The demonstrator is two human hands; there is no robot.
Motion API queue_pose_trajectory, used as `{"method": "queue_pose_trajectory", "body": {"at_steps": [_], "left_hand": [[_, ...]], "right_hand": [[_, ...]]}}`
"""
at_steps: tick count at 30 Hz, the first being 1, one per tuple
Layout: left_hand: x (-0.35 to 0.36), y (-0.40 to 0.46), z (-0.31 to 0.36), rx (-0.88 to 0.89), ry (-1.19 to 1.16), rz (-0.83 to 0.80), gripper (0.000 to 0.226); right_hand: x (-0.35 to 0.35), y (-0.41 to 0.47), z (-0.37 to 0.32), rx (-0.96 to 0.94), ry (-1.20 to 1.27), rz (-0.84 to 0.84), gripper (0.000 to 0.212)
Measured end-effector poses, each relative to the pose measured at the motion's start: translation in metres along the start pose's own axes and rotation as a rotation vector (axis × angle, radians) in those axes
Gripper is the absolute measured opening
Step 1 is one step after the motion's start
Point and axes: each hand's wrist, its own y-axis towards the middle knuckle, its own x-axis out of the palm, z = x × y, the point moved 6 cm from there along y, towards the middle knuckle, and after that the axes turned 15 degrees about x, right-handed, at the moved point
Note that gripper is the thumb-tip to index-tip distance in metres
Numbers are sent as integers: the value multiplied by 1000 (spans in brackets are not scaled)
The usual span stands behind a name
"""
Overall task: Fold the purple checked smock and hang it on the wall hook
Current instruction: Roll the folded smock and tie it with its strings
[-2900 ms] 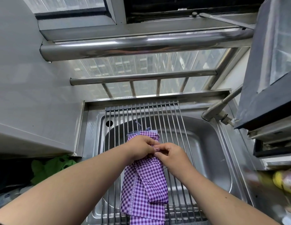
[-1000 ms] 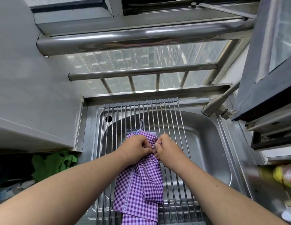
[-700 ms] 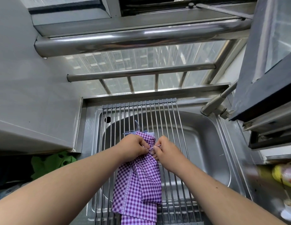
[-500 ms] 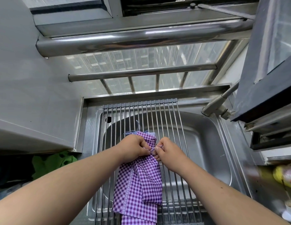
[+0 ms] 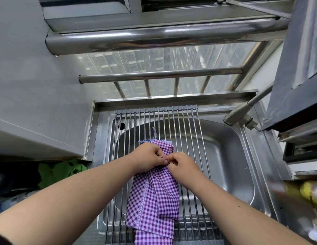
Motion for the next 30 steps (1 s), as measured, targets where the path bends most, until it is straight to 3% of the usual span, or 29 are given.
{"method": "queue_pose_trajectory", "body": {"at_steps": [4, 8, 14, 21, 24, 30], "left_hand": [[0, 0, -1, -1, -82, -22, 6], [0, 2, -4, -25, -153, -39, 2], [0, 4, -8, -63, -188, -44, 5], [0, 7, -11, -62, -88, -48, 9], [-2, 6, -6, -20, 24, -64, 11], [-7, 0, 7, 90, 267, -24, 10]], "right_hand": [[4, 2, 1, 48, 15, -90, 11], [7, 6, -7, 70, -56, -142, 31], [-14, -5, -9, 49, -126, 128, 32], [-19, -26, -27, -154, -588, 284, 28], [-15, -33, -27, -220, -618, 259, 26], [-14, -32, -7, -103, -577, 131, 30]]}}
